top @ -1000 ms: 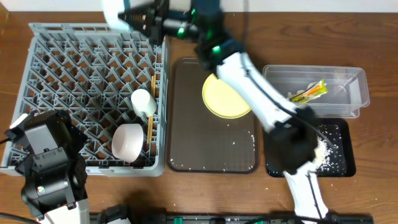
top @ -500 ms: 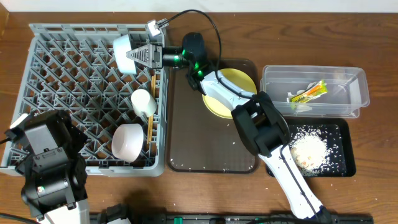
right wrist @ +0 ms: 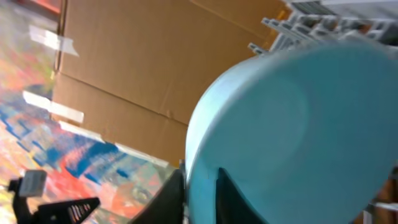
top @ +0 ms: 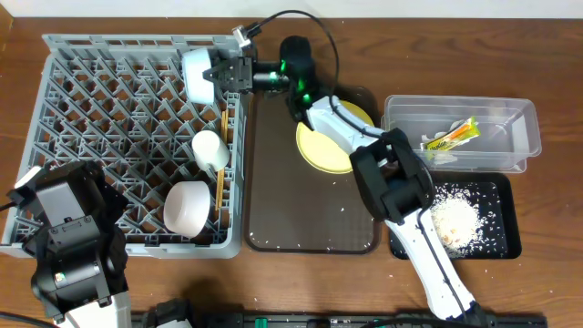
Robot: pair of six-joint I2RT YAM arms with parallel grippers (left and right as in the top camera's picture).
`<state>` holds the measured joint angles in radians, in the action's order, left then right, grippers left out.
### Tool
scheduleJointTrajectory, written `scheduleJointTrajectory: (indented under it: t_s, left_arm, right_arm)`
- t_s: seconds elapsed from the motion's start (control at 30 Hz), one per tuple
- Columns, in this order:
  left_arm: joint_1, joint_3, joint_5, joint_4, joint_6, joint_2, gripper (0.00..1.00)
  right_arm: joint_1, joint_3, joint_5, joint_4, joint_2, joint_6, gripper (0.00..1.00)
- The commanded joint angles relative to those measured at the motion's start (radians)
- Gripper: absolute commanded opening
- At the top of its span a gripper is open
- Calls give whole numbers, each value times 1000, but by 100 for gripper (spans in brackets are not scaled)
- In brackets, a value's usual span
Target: Sort waste into correct bins and load items into the dishwasher
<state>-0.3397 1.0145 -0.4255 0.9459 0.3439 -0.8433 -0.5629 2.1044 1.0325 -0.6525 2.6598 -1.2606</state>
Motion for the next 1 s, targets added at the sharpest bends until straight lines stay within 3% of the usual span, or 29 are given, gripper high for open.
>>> scheduleJointTrajectory:
  t_s: [0.0,0.27,0.63,0.8,0.97]
  left_arm:
    - [-4,16,-13,3,10,2,96]
    - [-4,16,-13,3,10,2,96]
    - [-4,16,-13,3,10,2,96]
    - [-4,16,-13,3,10,2,96]
    - [-4,16,-13,3,10,2,96]
  right_arm:
    - [10,7,27,2,-6,-1,31]
    - [69,7,87,-2,-8,-63,49]
    - [151,7,92,25,-84,-61,60]
    - [192,7,15,354,-150,151,57]
    - [231,7,-320,998,-300,638,58]
